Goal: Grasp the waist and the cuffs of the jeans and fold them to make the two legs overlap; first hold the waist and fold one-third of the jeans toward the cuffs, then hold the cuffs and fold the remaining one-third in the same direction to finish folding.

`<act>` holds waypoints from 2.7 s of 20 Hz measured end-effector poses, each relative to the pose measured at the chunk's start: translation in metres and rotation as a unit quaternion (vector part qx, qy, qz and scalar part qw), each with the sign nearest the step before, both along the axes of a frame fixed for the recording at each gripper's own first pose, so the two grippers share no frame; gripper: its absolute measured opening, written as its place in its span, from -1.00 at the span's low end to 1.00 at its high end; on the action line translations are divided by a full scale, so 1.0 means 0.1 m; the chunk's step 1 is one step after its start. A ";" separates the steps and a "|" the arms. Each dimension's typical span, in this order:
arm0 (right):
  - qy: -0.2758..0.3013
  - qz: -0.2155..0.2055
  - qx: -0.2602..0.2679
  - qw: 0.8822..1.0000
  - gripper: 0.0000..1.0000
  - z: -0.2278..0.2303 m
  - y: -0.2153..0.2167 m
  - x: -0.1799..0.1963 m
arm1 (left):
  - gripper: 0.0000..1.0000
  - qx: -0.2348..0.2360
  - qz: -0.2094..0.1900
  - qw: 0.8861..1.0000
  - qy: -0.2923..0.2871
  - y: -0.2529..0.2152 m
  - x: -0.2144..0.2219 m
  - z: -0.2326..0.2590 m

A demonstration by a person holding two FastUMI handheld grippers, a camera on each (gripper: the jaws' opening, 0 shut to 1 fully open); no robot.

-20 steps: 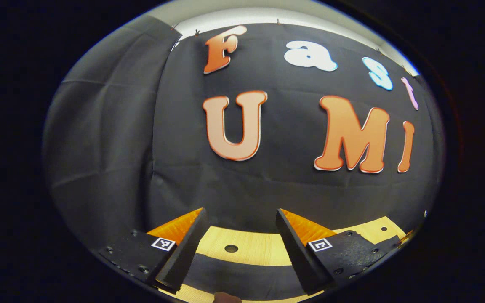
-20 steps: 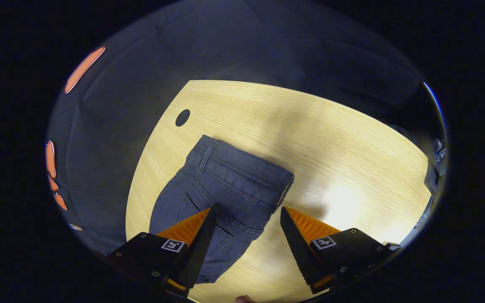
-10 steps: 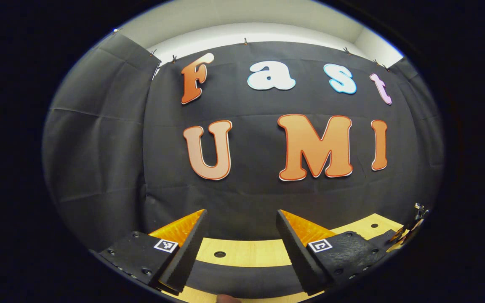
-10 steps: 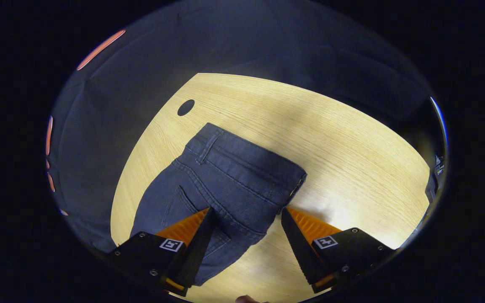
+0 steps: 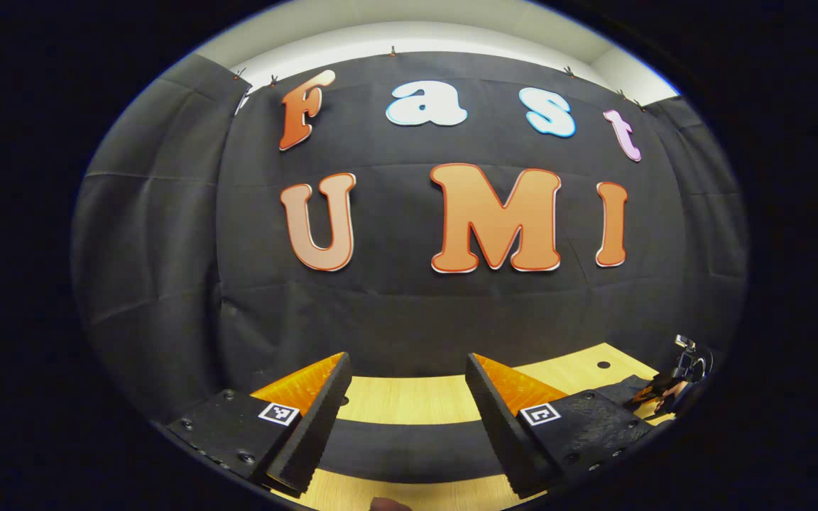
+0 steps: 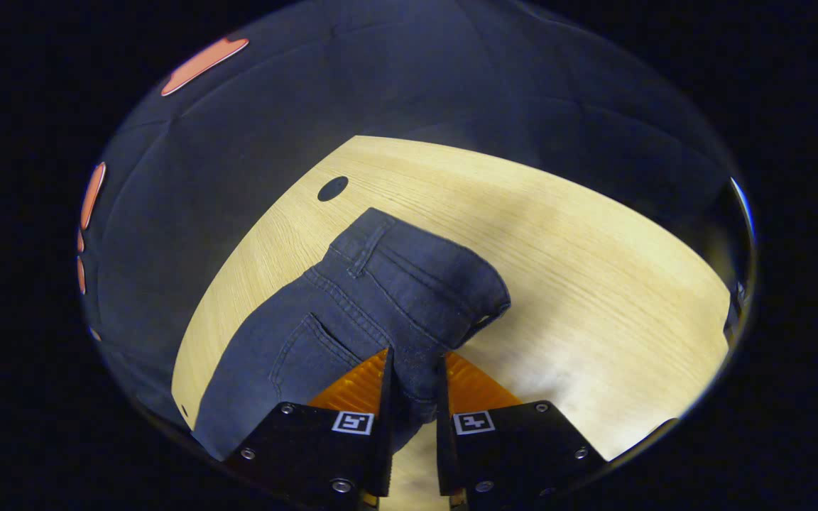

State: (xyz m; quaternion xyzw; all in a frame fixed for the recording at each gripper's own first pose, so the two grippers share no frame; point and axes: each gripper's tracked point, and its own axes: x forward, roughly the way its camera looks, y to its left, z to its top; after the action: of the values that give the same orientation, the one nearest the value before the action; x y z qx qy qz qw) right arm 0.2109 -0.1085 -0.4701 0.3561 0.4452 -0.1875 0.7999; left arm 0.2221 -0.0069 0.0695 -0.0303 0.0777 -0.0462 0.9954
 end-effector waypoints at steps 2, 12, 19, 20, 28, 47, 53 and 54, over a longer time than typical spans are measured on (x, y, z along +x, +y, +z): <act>-0.018 0.005 -0.006 1.000 -0.48 0.08 -0.01 0.00 | 0.94 0.010 -0.004 1.000 0.008 -0.09 -0.03 -0.04; -0.115 0.034 -0.106 0.987 -0.49 1.18 0.21 0.05 | 0.93 -0.019 -0.066 0.998 0.002 -0.38 0.07 -0.05; -0.155 0.060 -0.150 0.975 -0.48 1.65 0.50 0.06 | 0.93 -0.043 -0.068 0.997 -0.001 0.06 0.11 -0.15; -0.155 0.066 -0.155 0.973 -0.48 1.71 0.55 0.04 | 0.93 -0.046 -0.065 0.997 0.000 0.13 0.11 -0.16; -0.196 0.157 -0.206 0.946 -0.48 2.18 1.27 0.05 | 0.96 -0.070 -0.047 0.996 0.010 0.57 0.12 -0.31; -0.222 0.331 -0.241 0.885 -0.50 2.12 2.93 0.07 | 0.95 -0.076 0.020 0.996 0.035 1.39 0.00 -0.57; -0.186 0.387 -0.246 0.869 -0.49 1.61 3.30 -0.06 | 0.95 -0.076 0.038 0.994 0.063 1.55 -0.03 -0.78; -0.189 0.390 -0.252 0.865 -0.49 1.58 3.37 -0.02 | 0.95 -0.076 0.039 0.994 0.065 1.58 -0.03 -0.79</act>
State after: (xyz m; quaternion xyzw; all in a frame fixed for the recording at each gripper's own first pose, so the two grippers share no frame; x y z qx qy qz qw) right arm 0.2085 0.2283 -0.3122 -0.0319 0.3258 0.1048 0.9391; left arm 0.2187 0.1508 -0.0095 -0.1119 0.1375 -0.0111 0.9841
